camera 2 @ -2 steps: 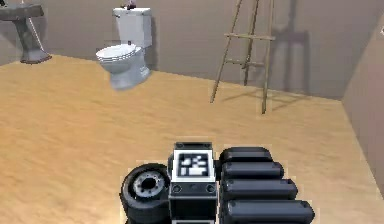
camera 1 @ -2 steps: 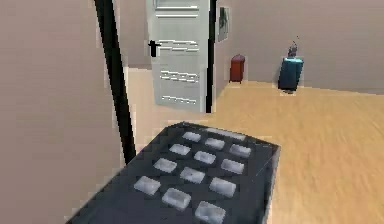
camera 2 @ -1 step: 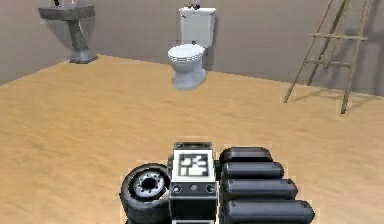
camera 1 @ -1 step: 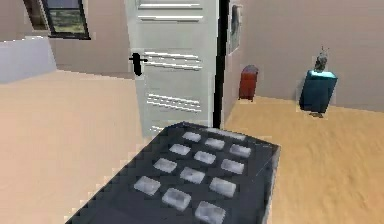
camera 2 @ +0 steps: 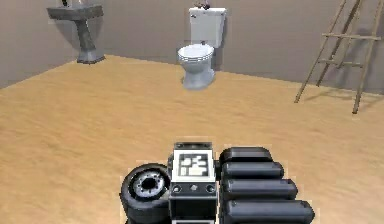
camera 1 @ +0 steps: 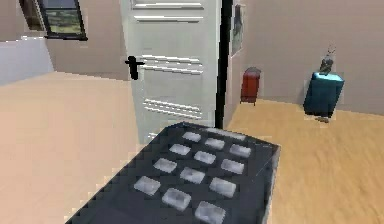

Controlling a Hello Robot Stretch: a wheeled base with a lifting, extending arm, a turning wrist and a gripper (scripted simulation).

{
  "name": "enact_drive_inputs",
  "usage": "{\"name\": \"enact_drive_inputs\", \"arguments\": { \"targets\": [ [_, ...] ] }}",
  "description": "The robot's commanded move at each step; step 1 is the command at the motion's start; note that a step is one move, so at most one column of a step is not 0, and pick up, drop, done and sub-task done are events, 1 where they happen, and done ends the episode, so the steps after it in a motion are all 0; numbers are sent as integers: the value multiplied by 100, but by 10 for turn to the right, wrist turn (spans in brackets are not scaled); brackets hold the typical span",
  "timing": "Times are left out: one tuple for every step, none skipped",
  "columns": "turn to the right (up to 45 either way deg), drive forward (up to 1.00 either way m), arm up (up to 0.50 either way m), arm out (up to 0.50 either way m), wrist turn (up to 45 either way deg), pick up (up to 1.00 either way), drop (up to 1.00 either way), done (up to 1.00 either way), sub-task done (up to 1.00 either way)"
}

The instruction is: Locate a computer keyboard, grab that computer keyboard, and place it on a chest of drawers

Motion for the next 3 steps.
{"name": "enact_drive_inputs", "arguments": {
  "targets": [
    [0,45,0,0,0,0,0,0,0],
    [-450,0,0,0,0,0,0,0,0],
    [-150,0,0,0,0,0,0,0,0]
  ]
}}
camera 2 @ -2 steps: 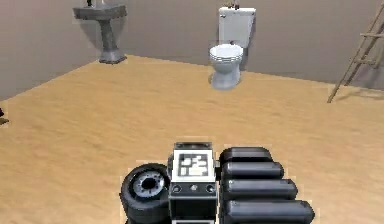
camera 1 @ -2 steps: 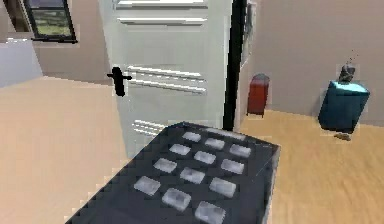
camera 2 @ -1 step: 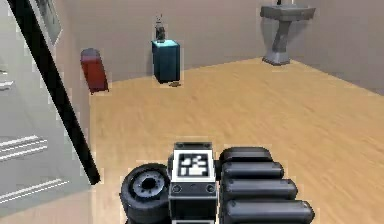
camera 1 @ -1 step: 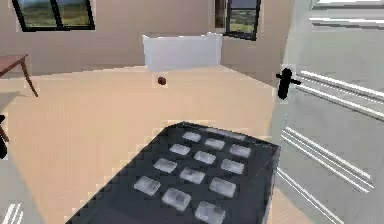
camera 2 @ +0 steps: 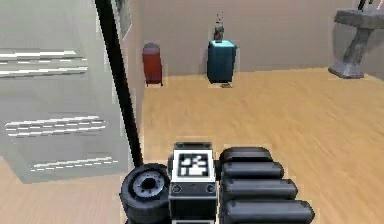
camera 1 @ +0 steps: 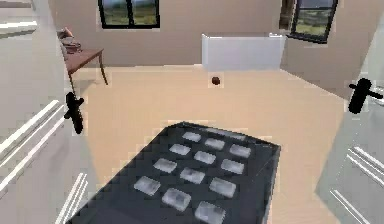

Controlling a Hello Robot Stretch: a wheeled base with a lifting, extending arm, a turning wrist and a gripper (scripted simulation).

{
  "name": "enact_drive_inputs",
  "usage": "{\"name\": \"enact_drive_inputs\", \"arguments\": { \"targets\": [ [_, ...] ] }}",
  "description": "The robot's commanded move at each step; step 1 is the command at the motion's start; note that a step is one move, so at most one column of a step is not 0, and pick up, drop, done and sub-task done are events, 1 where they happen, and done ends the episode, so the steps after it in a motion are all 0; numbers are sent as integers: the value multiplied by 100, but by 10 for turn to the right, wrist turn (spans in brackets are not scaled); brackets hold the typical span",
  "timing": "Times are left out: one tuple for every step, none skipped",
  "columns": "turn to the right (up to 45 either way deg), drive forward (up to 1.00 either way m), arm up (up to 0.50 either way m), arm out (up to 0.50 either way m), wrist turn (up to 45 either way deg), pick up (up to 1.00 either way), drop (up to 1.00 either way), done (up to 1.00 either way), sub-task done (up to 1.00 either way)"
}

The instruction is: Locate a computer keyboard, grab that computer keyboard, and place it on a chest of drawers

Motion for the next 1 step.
{"name": "enact_drive_inputs", "arguments": {
  "targets": [
    [0,100,0,0,0,0,0,0,0]
  ]
}}
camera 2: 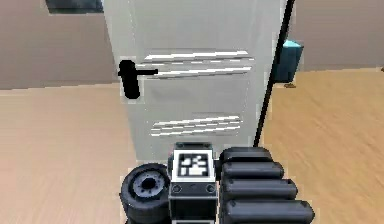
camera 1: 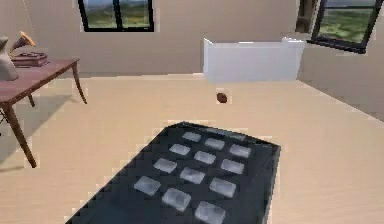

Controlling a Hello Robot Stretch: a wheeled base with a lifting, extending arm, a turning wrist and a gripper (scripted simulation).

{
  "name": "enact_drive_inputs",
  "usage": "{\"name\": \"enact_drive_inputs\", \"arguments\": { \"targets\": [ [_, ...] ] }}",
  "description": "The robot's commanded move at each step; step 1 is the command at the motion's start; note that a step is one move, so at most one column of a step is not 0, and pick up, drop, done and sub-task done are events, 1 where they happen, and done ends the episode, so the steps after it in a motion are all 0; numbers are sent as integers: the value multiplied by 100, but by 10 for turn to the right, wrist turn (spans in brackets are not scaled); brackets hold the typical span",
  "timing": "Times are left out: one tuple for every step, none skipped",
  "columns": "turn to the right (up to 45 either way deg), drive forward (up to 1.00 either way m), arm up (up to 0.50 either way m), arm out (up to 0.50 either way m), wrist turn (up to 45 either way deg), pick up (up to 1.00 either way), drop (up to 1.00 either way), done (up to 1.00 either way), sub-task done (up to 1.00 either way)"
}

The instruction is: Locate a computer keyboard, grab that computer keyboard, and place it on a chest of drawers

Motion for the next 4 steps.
{"name": "enact_drive_inputs", "arguments": {
  "targets": [
    [0,35,0,0,0,0,0,0,0],
    [-450,0,0,0,0,0,0,0,0],
    [-60,0,0,0,0,0,0,0,0],
    [0,70,0,0,0,0,0,0,0]
  ]
}}
